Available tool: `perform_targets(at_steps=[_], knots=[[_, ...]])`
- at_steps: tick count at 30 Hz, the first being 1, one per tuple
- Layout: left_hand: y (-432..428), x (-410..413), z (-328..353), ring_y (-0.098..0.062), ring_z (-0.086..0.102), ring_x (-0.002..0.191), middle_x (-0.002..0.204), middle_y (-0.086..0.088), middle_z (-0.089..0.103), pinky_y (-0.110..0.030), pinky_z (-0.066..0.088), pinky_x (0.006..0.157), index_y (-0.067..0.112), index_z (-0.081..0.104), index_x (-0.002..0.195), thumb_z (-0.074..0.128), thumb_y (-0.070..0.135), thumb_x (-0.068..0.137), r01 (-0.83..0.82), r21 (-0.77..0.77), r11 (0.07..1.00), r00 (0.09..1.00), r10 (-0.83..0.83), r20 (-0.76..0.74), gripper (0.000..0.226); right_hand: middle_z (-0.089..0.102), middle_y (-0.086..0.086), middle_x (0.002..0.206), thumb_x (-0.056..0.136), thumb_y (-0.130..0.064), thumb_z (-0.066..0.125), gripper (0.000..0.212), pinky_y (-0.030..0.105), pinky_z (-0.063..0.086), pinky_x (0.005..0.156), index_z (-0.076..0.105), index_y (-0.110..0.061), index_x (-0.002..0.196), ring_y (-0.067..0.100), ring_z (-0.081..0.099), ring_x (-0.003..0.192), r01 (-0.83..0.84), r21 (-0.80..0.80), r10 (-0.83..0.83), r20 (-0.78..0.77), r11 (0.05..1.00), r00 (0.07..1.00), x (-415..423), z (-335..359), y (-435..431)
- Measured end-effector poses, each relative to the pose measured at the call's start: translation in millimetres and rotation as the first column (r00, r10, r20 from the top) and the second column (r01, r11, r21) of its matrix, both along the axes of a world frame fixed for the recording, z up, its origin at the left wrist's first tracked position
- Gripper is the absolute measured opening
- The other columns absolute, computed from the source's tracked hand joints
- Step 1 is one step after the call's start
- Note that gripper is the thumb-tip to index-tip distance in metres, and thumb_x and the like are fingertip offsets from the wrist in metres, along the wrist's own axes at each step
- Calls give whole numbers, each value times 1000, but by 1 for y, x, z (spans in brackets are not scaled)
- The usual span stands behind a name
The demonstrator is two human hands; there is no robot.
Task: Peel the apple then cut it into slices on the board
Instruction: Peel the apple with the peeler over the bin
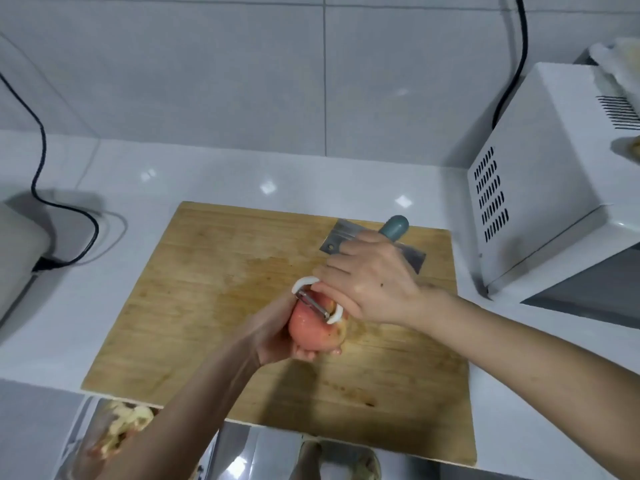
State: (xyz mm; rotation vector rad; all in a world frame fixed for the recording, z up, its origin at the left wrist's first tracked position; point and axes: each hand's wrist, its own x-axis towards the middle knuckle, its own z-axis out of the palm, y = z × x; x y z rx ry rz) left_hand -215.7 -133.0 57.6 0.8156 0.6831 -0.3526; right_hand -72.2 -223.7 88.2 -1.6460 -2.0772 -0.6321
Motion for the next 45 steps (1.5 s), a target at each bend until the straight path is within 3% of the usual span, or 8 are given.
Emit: perform_targets(at_steps=[16, 20, 23, 32, 36, 38, 41, 45], knots=[[45, -202, -23, -15, 57, 35, 52, -7, 63, -16, 38, 31, 1, 60, 86, 38, 32, 98, -265, 314, 912, 921, 335, -197, 39, 57, -2, 51, 93, -31, 44, 42, 28, 25, 59, 59, -14, 58, 21, 52, 51, -29, -93, -10, -394, 995, 919, -202, -60, 77], [88, -270, -27, -19, 65, 53, 66, -8, 70, -23, 46, 39, 4, 64, 91, 57, 42, 83, -267, 395, 879, 920, 354, -166, 40, 62, -3, 53, 92, -32, 46, 38, 27, 39, 56, 62, -14, 62, 20, 57, 50, 75, -204, -172, -511, 976, 842, -280, -79, 105], [119, -312, -26, -31, 59, 61, 75, -18, 66, -22, 39, 37, 2, 63, 99, 40, 46, 91, -140, 367, 920, 949, 230, -214, 50, 63, -3, 55, 91, -29, 46, 35, 28, 45, 55, 64, -15, 66, 21, 60, 51, 157, -265, -286, -569, 951, 771, -328, -90, 125], [163, -376, -34, -31, 63, 68, 87, -16, 69, -24, 40, 43, 11, 61, 104, 39, 41, 93, -70, 394, 917, 972, 151, -179, 38, 56, -2, 45, 88, -34, 42, 39, 20, 29, 43, 64, -16, 62, 19, 53, 39, 368, -430, -561, -532, 824, 634, -388, -106, 140], [170, -376, -34, -23, 65, 67, 86, -11, 69, -29, 46, 48, 13, 62, 101, 38, 39, 96, -196, 388, 901, 959, 259, -117, 36, 66, -2, 61, 91, -37, 40, 39, 23, 29, 50, 69, -21, 71, 20, 63, 57, 415, -649, -732, -344, 638, 588, -402, -122, 123], [173, -373, -37, -18, 68, 68, 84, -6, 69, -33, 50, 54, 18, 60, 97, 39, 36, 96, -225, 370, 901, 960, 270, -74, 28, 65, 1, 73, 94, -40, 37, 40, 28, 36, 59, 68, -19, 80, 22, 62, 75, 355, -813, -822, -240, 461, 516, -406, -128, 117], [174, -374, -48, -22, 70, 83, 97, -10, 70, -36, 57, 58, 15, 58, 111, 49, 37, 88, -262, 229, 938, 957, 282, -62, 33, 58, -1, 62, 94, -42, 39, 44, 28, 41, 59, 64, -15, 70, 19, 59, 65, 101, -952, -922, -249, 290, 295, -400, -127, 114], [168, -377, -60, -28, 68, 94, 108, -16, 69, -37, 58, 69, 7, 55, 124, 77, 33, 68, -328, -23, 945, 943, 325, -69, 66, 51, -4, 49, 95, -36, 47, 40, 28, 39, 61, 65, -13, 67, 12, 50, 52, -75, -845, -827, -495, 530, -267, -394, -113, 110]])
